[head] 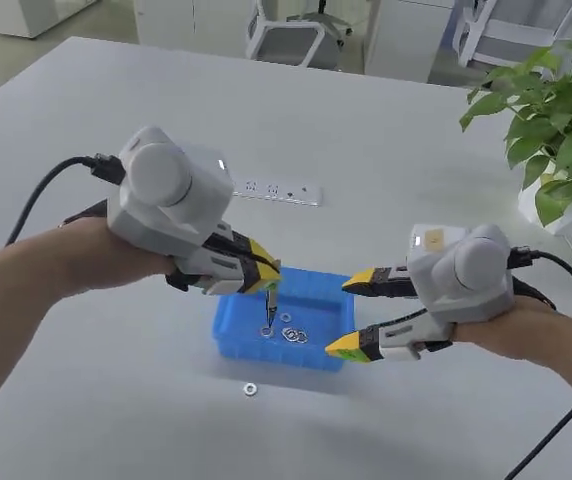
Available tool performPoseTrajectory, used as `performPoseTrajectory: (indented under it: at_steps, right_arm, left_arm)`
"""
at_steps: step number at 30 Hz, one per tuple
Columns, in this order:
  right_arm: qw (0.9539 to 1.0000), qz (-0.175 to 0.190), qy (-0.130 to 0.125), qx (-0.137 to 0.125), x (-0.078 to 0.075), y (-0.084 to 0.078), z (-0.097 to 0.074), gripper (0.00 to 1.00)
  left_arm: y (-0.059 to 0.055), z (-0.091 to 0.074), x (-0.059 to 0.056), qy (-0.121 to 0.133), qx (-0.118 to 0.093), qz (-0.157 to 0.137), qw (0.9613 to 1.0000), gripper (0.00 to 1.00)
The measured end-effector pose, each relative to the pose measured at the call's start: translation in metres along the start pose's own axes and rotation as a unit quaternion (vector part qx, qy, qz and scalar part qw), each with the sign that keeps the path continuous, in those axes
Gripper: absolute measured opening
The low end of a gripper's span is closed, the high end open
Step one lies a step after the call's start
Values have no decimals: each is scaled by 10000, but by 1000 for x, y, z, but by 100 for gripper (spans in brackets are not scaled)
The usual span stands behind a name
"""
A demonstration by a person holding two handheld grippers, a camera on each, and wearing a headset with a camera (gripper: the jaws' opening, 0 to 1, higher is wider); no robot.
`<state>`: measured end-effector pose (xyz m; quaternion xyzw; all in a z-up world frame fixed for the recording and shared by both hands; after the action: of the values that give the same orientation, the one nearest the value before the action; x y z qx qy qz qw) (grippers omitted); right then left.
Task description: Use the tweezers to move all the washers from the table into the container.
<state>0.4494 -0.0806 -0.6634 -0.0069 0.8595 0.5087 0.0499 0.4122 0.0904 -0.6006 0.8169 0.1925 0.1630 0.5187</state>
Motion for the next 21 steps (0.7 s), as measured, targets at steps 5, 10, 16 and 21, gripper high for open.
performPoseTrajectory:
  at_steps: [5, 10, 16, 21]
  right_arm:
    - [9999, 29, -89, -87, 8, 0, -6, 61]
    - [9996, 52, -205, -197, 15, 0, -11, 70]
    - [9993, 20, -256, -280, 23, 2, -14, 79]
    - [9988, 17, -343, -339, 27, 4, -14, 89]
  left_arm:
    - [3, -10, -5, 60, 12, -16, 10000, 6]
    - [4, -21, -10, 110, 30, 20, 9999, 6]
    - [2, -28, -17, 128, 43, 39, 9999, 6]
    - [-2, -30, -23, 130, 33, 34, 9999, 6]
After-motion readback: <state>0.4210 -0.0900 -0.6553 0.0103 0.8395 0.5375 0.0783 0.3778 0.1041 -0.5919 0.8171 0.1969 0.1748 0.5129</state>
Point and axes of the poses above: the centre of the closed fingertips' face, and the gripper's own axes: z roughly forward along the fingers, x roughly to its left, y roughly out of its top, the point moved 8 cm from there along -z, roughly backward along the fingers, and after that the axes turned 12 degrees about -x, right-handed, at the moved point
